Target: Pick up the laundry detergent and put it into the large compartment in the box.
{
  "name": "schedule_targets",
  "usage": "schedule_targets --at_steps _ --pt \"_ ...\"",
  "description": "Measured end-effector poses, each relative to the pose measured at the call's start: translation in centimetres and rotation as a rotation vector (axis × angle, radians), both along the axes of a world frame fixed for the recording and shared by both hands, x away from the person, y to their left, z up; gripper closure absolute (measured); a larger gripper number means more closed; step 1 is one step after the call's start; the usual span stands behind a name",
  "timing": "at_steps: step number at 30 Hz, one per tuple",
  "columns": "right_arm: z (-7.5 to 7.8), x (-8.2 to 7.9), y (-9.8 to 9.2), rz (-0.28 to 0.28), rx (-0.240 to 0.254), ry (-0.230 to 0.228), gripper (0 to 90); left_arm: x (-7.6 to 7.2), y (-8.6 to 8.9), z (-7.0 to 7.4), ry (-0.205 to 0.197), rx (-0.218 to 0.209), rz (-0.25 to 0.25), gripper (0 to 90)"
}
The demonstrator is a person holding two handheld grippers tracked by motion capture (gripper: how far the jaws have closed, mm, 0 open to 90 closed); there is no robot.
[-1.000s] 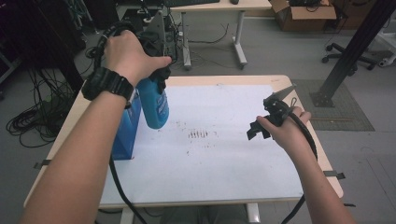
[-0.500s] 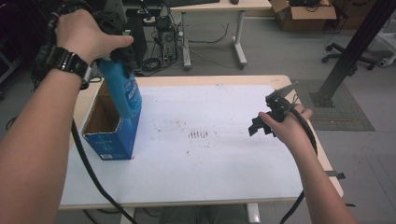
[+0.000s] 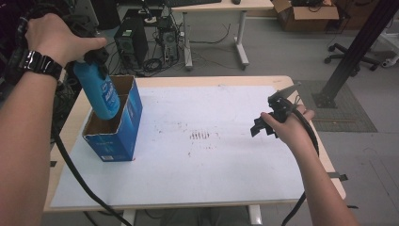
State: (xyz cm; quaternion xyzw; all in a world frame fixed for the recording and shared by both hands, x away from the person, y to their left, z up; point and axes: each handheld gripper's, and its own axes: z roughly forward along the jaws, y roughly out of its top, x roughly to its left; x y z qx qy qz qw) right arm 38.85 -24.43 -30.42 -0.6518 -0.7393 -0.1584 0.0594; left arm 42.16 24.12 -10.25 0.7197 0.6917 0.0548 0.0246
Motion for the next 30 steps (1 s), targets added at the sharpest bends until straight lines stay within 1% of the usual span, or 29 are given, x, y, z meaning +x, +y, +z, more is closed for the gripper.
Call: schedule_targets --at_steps 3,5,6,7,8,11,12,14,15,16,18,21,22,24,25,30 --pt "-0.2 0.0 0.0 0.002 0.000 0.002 8.9 0.1 0.3 -0.5 0.004 0.000 0.005 37.3" --pt "-0.3 0.0 0.0 0.002 -0.001 0.002 8.9 0.1 0.4 -0.9 0.015 -0.003 0.004 37.3" --pt "-0.3 0.0 0.0 0.006 -0.002 0.001 8.9 0.2 0.5 -1.2 0.013 -0.008 0.007 37.3" --pt "-0.3 0.0 0.0 0.007 -0.001 0.002 8.9 0.2 0.5 -1.2 0.013 -0.008 0.007 37.3" --pt "-0.4 0.0 0.0 0.005 0.000 0.002 8.9 0.3 0.6 -1.8 0.020 -0.011 0.006 37.3" --pt "-0.5 0.0 0.0 0.002 -0.002 0.009 8.9 0.5 0.8 -2.6 0.030 -0.012 0.010 37.3" --pt "-0.6 0.0 -0.1 0.006 -0.004 0.006 8.9 0.5 0.8 -2.6 0.030 -0.012 0.010 37.3" --pt "-0.7 0.0 -0.1 0.003 -0.004 0.010 8.9 0.6 1.1 -3.4 0.038 -0.007 0.013 37.3" --pt "-0.7 0.0 -0.1 0.003 -0.004 0.010 8.9 0.6 1.1 -3.4 0.038 -0.007 0.013 37.3" --pt "-0.9 0.1 -0.1 0.005 -0.004 0.010 8.9 0.7 1.2 -4.0 0.043 -0.001 0.014 37.3" --pt "-1.1 0.1 -0.1 0.008 -0.007 0.011 8.9 0.8 1.4 -4.5 0.043 0.000 0.017 37.3" --pt "-1.2 0.2 0.0 0.009 -0.006 0.014 8.9 0.9 1.6 -5.6 0.054 -0.004 0.017 37.3" --pt "-1.2 0.2 0.0 0.009 -0.006 0.014 8.9 0.9 1.6 -5.6 0.054 -0.004 0.017 37.3" --pt "-1.4 0.2 0.1 0.010 -0.006 0.017 8.9 0.9 1.7 -6.6 0.064 -0.003 0.016 37.3" --pt "-1.4 0.2 0.1 0.010 -0.006 0.017 8.9 0.9 1.7 -6.6 0.064 -0.003 0.016 37.3" --pt "-1.6 0.2 0.2 0.019 -0.009 0.017 9.0 1.1 2.0 -8.4 0.082 -0.003 0.013 37.3"
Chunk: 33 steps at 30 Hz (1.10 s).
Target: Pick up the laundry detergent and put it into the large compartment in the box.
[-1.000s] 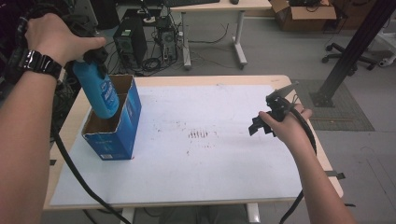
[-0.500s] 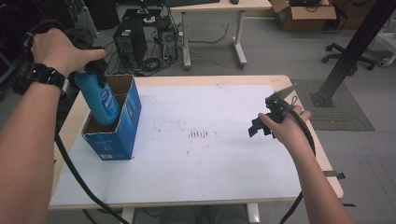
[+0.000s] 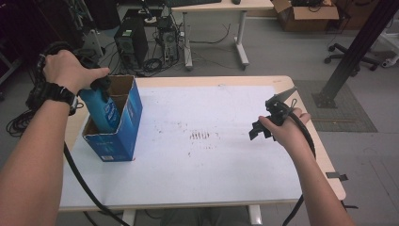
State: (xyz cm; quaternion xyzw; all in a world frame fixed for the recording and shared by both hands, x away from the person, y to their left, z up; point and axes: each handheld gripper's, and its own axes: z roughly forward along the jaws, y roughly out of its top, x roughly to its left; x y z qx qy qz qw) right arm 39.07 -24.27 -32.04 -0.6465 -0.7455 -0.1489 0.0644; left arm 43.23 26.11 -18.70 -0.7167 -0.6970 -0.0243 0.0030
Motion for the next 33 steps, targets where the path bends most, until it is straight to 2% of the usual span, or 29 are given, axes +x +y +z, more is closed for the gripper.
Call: schedule_targets --at_steps 6,19,24,33 --pt "-0.3 0.0 0.0 0.002 -0.003 0.001 9.0 0.0 0.2 -1.9 0.025 -0.006 0.008 37.3" --pt "-1.2 -0.1 0.1 0.002 0.000 0.017 9.0 0.3 -0.1 -5.1 0.064 -0.016 0.010 37.3" --pt "-1.4 0.0 0.1 0.003 0.000 0.022 9.0 0.3 -0.1 -6.3 0.083 -0.007 0.006 37.3" --pt "-1.7 0.0 0.1 0.008 -0.002 0.022 9.0 0.4 0.0 -7.7 0.098 -0.012 0.006 37.3"
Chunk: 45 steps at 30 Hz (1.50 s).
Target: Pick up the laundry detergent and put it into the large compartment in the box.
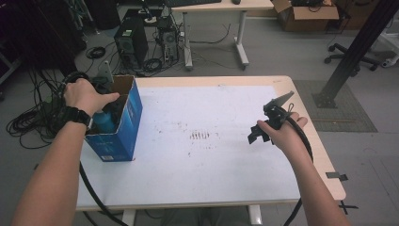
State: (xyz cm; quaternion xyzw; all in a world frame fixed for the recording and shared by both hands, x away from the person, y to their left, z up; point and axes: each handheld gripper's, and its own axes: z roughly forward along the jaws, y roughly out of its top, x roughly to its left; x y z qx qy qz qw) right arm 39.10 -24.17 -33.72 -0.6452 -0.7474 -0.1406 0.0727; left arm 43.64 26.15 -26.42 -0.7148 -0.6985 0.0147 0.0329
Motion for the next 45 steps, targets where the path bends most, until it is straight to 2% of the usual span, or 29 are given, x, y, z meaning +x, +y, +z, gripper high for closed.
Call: schedule_targets --at_steps 16,34,45 --pt "-0.5 0.0 -0.1 0.003 0.000 0.005 9.0 0.2 0.2 -1.6 0.011 -0.010 0.002 37.3" --pt "-0.7 0.0 0.1 0.005 0.001 0.013 9.0 0.2 0.3 -1.8 0.011 -0.022 -0.003 36.9" --pt "-0.5 -0.1 -0.1 0.003 0.005 0.009 8.9 0.2 -0.2 -1.8 0.015 -0.008 -0.006 36.3"
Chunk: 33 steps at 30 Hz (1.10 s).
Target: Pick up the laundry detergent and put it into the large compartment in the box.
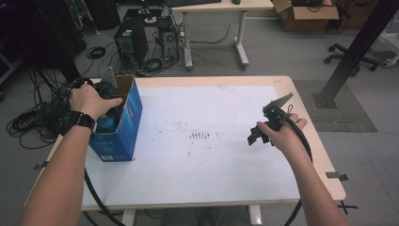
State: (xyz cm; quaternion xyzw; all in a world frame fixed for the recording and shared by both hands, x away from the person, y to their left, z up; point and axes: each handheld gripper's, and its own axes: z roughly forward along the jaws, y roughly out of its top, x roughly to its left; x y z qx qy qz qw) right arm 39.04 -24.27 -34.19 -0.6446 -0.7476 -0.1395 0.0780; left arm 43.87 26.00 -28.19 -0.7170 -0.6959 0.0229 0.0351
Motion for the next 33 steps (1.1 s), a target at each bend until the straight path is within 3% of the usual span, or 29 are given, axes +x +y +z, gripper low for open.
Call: schedule_targets --at_steps 7,15,22,30,33 --pt "0.0 0.0 -0.1 -0.002 0.001 0.002 8.9 -0.1 -0.1 0.6 0.005 0.012 -0.007 33.4" --pt "0.1 -0.1 0.0 0.002 0.003 0.002 8.8 -0.3 -0.2 2.0 -0.015 0.019 -0.012 30.8" --pt "0.3 -0.2 -0.1 0.000 0.006 -0.001 8.8 -0.6 -0.7 4.1 -0.044 0.023 -0.022 30.8" --pt "0.8 -0.5 -0.4 -0.001 0.012 -0.016 8.8 -0.9 -1.5 6.7 -0.085 0.022 -0.047 22.3" --pt "1.0 -0.6 -0.5 -0.007 0.014 -0.016 8.8 -1.1 -2.6 7.8 -0.117 0.011 -0.071 20.1"
